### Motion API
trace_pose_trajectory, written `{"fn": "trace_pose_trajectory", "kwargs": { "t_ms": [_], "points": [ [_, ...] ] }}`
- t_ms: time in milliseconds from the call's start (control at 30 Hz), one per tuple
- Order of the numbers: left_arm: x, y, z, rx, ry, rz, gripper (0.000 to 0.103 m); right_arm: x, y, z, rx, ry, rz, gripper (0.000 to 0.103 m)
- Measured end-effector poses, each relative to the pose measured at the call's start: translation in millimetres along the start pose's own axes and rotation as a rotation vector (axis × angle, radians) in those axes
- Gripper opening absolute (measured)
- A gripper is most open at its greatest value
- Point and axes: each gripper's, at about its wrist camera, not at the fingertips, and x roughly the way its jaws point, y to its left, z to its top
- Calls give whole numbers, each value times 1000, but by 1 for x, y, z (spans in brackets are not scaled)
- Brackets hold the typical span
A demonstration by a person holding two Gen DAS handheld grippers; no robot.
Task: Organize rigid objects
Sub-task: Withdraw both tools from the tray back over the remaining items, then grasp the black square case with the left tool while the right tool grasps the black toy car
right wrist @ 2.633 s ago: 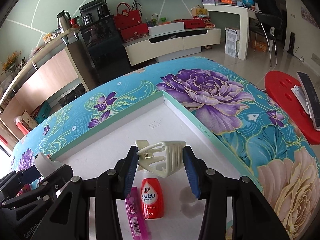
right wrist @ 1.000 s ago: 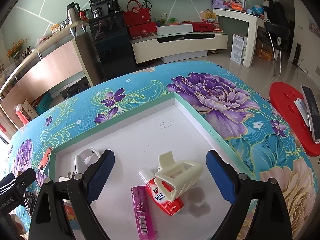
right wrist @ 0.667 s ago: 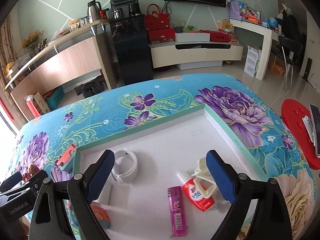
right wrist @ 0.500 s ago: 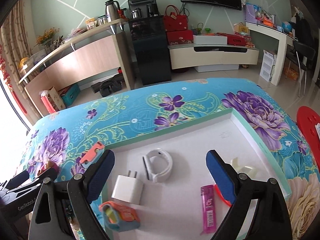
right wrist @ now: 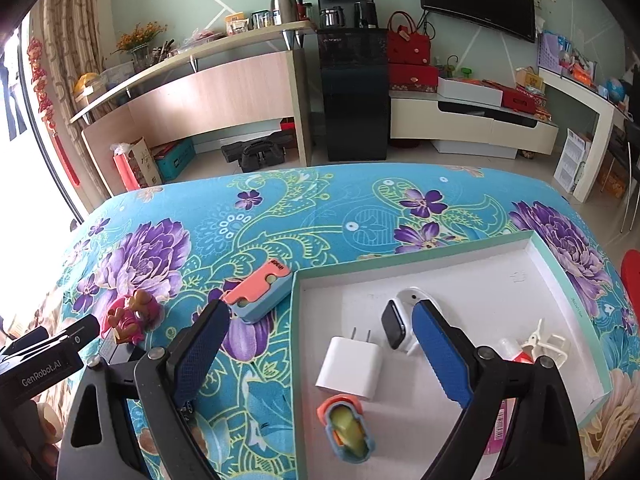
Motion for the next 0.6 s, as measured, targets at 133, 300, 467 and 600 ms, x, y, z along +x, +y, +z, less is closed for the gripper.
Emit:
{"fn": "trace_pose_trajectory", "kwargs": {
  "t_ms": [133, 300, 467, 600],
  "points": [
    [1, 17, 0, -26, 4, 4, 103, 1, 17, -2, -2, 0, 52, 93],
    [5, 38, -1, -64, 12, 28, 103, 6, 43, -6, -29, 14, 106, 93],
    [8, 45, -3, -76, 19, 38, 103, 10, 64, -11, -81, 28, 131, 93],
    [11, 44, -4, -72, 24, 20, 103, 15, 72, -16, -98, 53, 155, 93]
  ]
}}
